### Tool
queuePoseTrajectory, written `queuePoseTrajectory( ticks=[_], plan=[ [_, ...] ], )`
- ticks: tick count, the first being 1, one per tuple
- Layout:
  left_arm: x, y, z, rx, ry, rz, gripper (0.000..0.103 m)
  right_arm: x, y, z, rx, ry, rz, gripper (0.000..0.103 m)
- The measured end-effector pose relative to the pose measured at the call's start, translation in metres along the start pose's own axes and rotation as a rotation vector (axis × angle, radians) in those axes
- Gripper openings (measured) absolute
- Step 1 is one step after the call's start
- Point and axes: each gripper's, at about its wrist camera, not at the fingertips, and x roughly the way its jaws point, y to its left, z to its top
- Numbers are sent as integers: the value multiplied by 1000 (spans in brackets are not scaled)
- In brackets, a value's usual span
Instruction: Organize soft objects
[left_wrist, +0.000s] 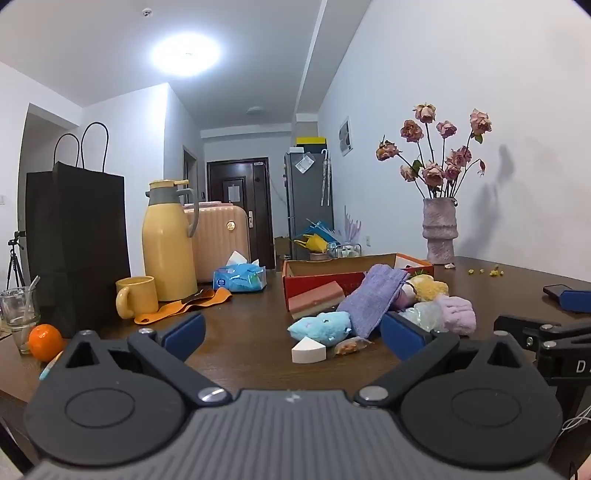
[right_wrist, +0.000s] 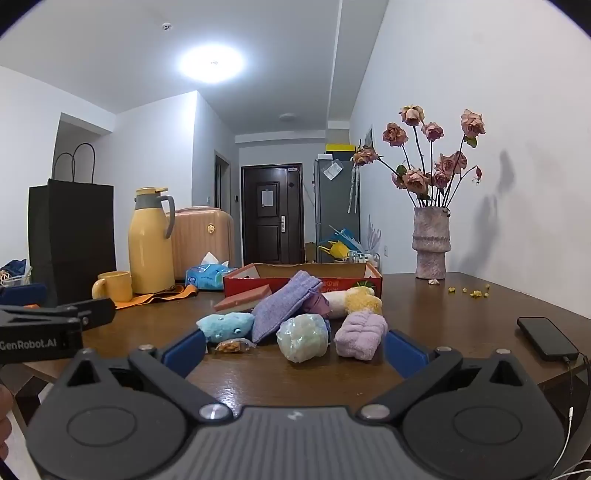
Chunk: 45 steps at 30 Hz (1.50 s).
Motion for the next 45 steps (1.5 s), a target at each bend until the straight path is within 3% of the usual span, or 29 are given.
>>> queuePoseTrajectory(
  ticks=[11,45],
  plan=[
    [9,-3,-4,-12,52,-16,103,7,0,0,-26,13,-5,103],
    [5,1,-2,-11,39,-26,103,0,2,1,-28,8,-9,103]
  ],
)
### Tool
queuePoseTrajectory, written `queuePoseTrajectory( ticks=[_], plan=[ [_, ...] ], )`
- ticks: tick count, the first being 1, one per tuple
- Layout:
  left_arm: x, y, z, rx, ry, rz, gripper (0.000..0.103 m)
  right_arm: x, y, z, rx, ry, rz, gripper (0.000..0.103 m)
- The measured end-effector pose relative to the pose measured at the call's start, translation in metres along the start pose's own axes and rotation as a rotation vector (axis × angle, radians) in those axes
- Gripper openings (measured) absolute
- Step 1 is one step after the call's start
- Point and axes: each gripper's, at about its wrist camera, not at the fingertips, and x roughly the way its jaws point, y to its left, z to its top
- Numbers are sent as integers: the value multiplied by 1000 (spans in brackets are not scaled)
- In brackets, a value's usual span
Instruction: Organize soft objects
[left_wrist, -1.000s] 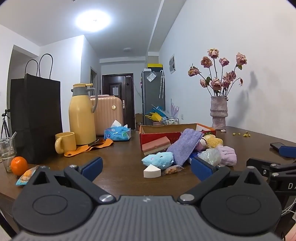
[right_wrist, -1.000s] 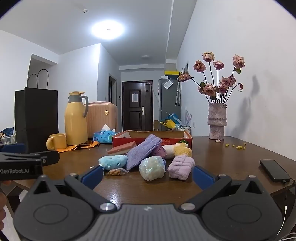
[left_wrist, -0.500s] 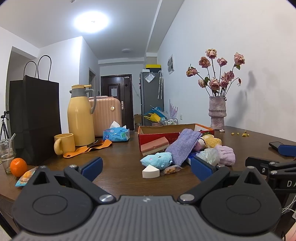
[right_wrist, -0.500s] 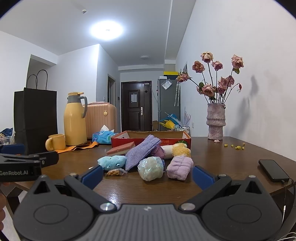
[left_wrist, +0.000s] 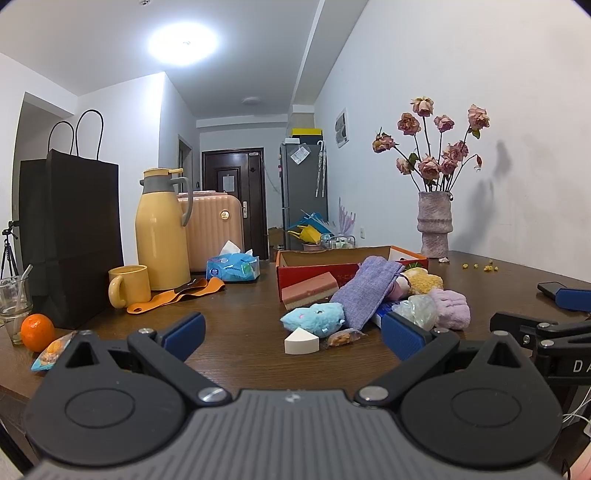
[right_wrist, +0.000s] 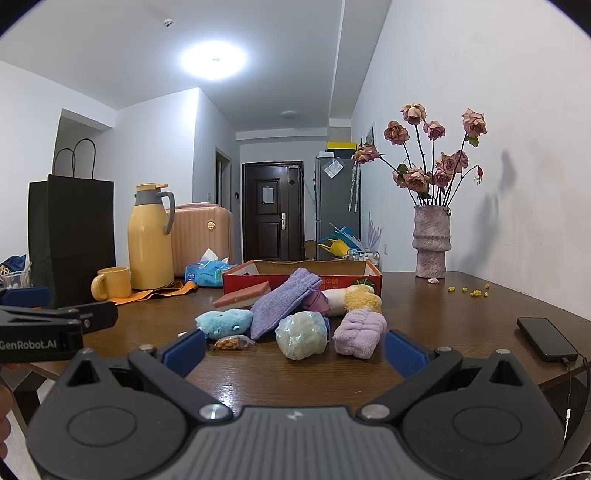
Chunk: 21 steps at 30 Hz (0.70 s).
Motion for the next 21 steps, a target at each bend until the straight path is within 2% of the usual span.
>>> queuePoseTrajectory(
  ticks=[21],
  plan=[
    [-2,0,1,-2,-1,2,103,0,-1,0,9,-4,6,103]
  ],
)
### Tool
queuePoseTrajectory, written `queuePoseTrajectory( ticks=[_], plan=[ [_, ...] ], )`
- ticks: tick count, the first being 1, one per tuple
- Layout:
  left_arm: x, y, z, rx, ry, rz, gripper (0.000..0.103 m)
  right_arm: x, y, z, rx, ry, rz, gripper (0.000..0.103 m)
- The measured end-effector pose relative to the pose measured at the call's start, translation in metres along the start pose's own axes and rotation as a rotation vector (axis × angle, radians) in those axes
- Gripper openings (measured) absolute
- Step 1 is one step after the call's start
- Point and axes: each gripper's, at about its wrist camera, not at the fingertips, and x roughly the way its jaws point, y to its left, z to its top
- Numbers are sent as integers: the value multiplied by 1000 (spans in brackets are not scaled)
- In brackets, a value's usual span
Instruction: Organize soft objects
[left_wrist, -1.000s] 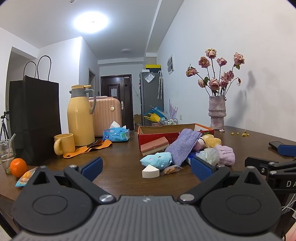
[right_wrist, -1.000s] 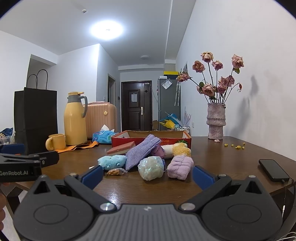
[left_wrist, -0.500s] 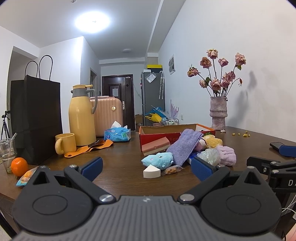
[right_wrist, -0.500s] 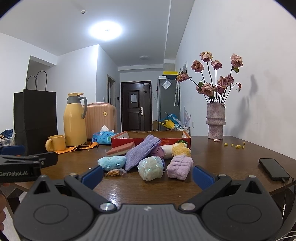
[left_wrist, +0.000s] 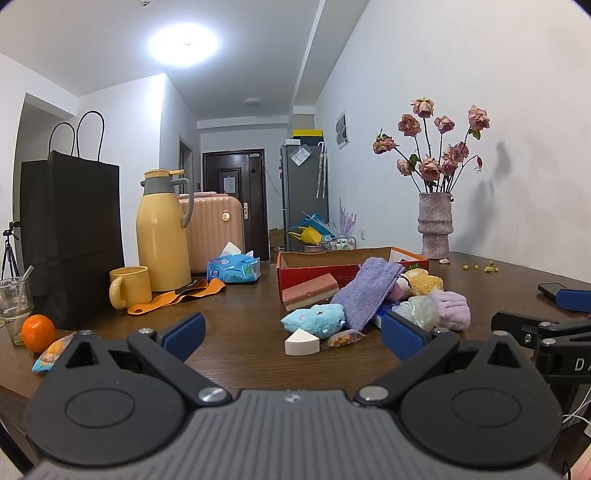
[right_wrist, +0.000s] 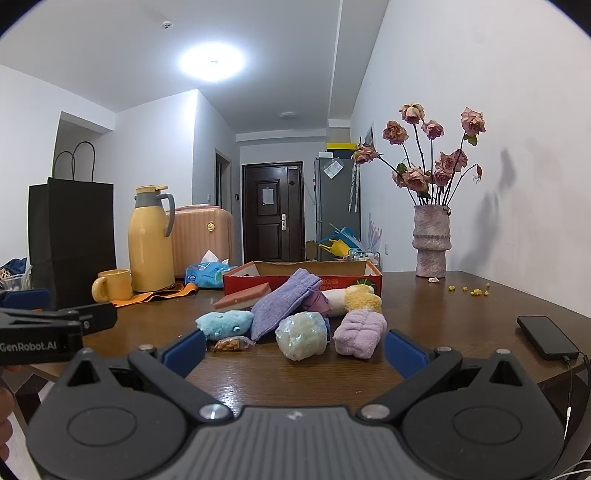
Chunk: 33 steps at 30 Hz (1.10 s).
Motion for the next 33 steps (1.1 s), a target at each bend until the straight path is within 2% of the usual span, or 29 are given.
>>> queuePoseTrajectory(
  ticks=[20,26,30,33],
  plan=[
    [0,0,0,1,1,-1,103,1,-2,-1,8,-1,2,103],
    [1,0,0,3,7,-9,103,1,-6,1,-2,-20,-23,103],
    [20,2,1,30,29,-46,103,13,-15,13,-55,-67,-51,103],
    [52,5,8,8,73,-62,103,37,-29,27,-34,-52,-39,103]
  ],
)
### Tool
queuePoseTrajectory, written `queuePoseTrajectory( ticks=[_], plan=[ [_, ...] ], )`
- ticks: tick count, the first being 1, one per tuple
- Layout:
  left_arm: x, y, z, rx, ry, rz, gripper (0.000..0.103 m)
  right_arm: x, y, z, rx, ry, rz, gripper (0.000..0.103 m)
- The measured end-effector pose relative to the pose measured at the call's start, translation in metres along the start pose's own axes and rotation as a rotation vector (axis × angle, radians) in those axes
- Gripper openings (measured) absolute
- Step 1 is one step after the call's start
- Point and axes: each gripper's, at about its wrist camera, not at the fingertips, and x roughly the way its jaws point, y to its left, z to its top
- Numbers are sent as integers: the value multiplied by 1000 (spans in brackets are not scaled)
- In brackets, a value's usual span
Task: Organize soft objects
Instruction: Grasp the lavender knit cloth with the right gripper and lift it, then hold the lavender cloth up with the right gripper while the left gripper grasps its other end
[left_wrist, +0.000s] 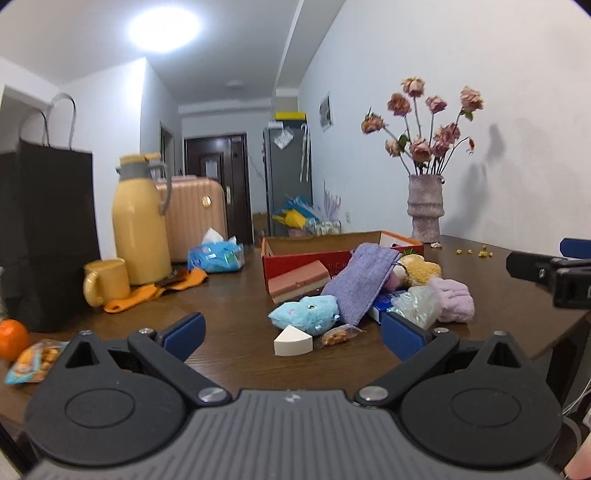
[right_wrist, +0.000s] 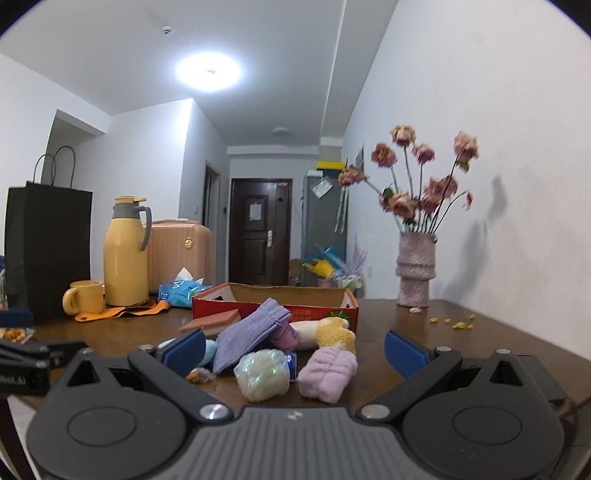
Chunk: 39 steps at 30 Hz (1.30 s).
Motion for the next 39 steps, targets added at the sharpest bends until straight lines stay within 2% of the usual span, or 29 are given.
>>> queuePoseTrajectory(
  ticks=[4,8,10,12,15,18,21,23,25,26,27,28,30,33,37,39],
  plan=[
    [33,3,11,-53,49,-32,103,39,-19,6,63,37,70,103],
    [66,1,17,-92,124,-69,103,73,-23,6,9,134,60,103],
    [81,0,20,-114,162,-100,103,87,-27,7,16,143,60,103],
    [93,-6,23,-103,158,-143,103,100,-31,11,47,157,93,103],
    [110,-18,28,-56,138,-139,103,125,-39,18,96,191,139,103],
    [134,-21,37,-81,177,-140,93,152,-42,23,114,211,156,100],
    [159,-18,44,-149,227,-204,82,187,-43,30,133,243,187,88],
    [173,-23,44,-152,233,-228,78,214,-44,33,151,292,227,88],
    [185,-28,41,-124,232,-212,78,241,-45,33,203,334,283,88],
    [191,-30,39,-117,239,-200,78,256,-45,31,236,368,309,85],
    [195,-30,37,-119,251,-195,78,265,-45,29,261,394,319,72],
    [200,-29,35,-128,269,-199,78,276,-45,26,292,419,336,48],
    [204,-27,31,-140,292,-198,78,288,-43,23,328,442,349,13],
    [197,-23,29,-143,278,-194,78,282,-33,29,306,400,355,7],
    [177,-17,32,-156,236,-177,78,247,-13,58,258,265,403,6],
    [165,-13,35,-170,219,-176,79,230,-3,74,250,231,440,6]
  ],
)
